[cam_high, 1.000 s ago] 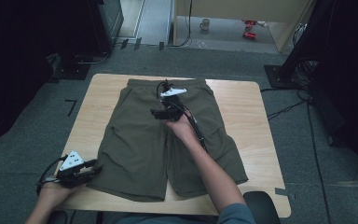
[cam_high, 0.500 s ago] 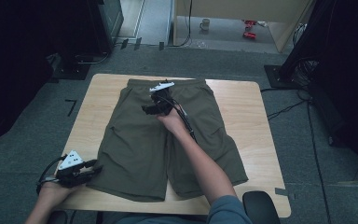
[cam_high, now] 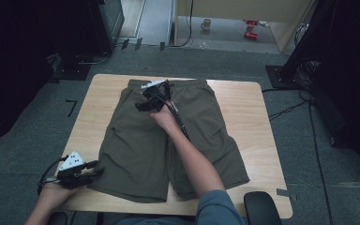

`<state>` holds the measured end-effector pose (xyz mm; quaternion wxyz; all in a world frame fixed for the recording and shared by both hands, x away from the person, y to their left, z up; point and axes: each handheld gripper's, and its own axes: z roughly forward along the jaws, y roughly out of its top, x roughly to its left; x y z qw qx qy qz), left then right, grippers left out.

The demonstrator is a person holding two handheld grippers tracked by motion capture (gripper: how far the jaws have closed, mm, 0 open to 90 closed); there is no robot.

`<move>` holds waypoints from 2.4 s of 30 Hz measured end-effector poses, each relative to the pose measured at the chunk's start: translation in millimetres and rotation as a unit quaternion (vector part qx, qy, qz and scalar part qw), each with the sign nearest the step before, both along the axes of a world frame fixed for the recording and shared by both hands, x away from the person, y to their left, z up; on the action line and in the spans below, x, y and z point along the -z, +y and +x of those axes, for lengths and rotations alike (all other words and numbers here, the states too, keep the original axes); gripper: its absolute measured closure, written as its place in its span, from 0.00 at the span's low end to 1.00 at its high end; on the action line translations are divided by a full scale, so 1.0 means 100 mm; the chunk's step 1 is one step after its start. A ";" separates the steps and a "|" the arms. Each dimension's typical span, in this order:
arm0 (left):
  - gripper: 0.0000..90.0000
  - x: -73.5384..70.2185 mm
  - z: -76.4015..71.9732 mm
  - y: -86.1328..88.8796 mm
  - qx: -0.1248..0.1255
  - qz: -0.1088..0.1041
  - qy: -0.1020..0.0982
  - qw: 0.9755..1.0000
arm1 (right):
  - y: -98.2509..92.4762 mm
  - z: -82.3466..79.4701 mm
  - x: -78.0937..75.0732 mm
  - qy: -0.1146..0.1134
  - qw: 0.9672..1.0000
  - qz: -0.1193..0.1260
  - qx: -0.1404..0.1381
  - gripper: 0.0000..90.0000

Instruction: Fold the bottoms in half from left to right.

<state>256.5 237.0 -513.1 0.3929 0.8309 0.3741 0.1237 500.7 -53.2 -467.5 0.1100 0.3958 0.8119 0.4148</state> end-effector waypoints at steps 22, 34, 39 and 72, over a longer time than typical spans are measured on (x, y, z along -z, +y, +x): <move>0.49 0.00 -0.01 -0.07 0.011 -0.004 0.007 1.000 | 0.51 0.28 0.25 -0.005 1.000 0.004 0.008 0.39; 0.57 0.00 -0.01 -0.05 -0.001 -0.006 0.005 1.000 | 0.85 0.39 0.47 -0.004 0.999 -0.026 0.023 0.37; 0.61 0.00 0.00 -0.06 -0.007 -0.004 0.006 1.000 | 0.95 0.42 0.50 -0.026 0.998 -0.045 0.036 0.39; 1.00 -0.37 0.00 -0.27 -0.012 -0.071 0.030 0.997 | 0.75 0.38 0.29 -0.011 0.998 -0.045 0.036 0.99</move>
